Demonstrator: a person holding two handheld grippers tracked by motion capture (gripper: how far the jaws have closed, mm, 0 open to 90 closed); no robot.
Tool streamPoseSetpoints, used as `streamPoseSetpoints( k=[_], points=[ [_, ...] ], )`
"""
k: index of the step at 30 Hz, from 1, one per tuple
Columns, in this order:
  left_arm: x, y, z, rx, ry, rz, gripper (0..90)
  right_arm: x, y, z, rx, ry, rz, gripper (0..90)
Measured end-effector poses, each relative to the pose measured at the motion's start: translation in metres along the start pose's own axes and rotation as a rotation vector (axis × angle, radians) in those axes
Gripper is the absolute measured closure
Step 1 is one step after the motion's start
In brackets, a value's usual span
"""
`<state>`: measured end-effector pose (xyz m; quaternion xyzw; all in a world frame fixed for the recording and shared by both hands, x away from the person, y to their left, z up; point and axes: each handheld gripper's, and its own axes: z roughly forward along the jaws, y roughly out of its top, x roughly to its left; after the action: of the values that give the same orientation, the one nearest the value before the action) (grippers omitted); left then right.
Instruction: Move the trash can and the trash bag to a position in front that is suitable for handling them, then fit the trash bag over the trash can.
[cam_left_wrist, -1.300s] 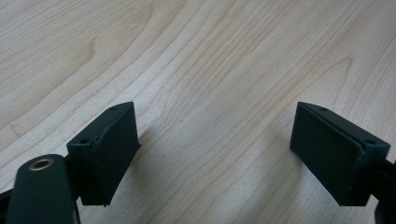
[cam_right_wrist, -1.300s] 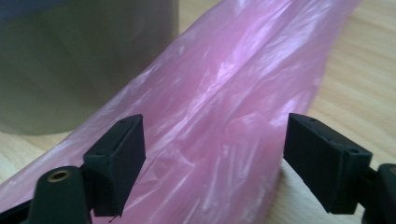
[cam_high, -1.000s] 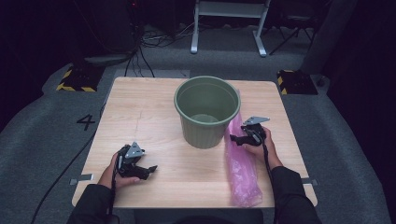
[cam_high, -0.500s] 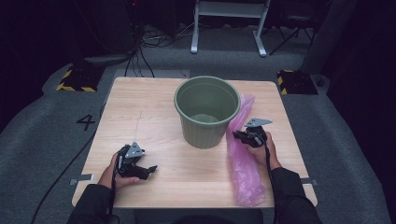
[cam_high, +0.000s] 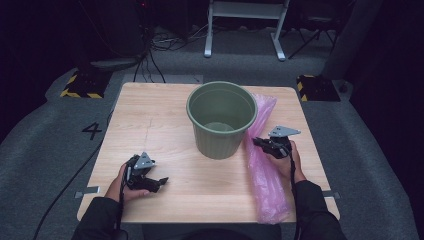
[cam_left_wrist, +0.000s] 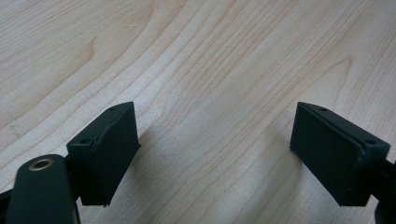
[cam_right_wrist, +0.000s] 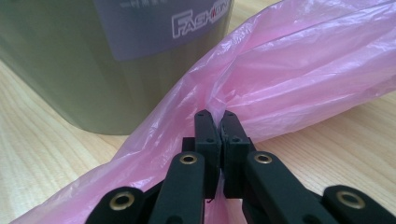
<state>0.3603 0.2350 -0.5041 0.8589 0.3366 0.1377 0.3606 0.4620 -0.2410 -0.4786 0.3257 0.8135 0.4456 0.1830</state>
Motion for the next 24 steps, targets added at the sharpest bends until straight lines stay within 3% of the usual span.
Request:
streamPoseSetpoints(
  k=[12, 24],
  points=[
    [0.0, 0.0, 0.0, 0.0, 0.0, 0.0, 15.1, -0.001, 0.011, -0.032, -0.139, -0.015, 0.006, 88.4],
    [0.0, 0.0, 0.0, 0.001, -0.001, 0.001, 15.2, 0.003, 0.021, -0.062, -0.222, -0.023, -0.026, 88.8]
  ],
)
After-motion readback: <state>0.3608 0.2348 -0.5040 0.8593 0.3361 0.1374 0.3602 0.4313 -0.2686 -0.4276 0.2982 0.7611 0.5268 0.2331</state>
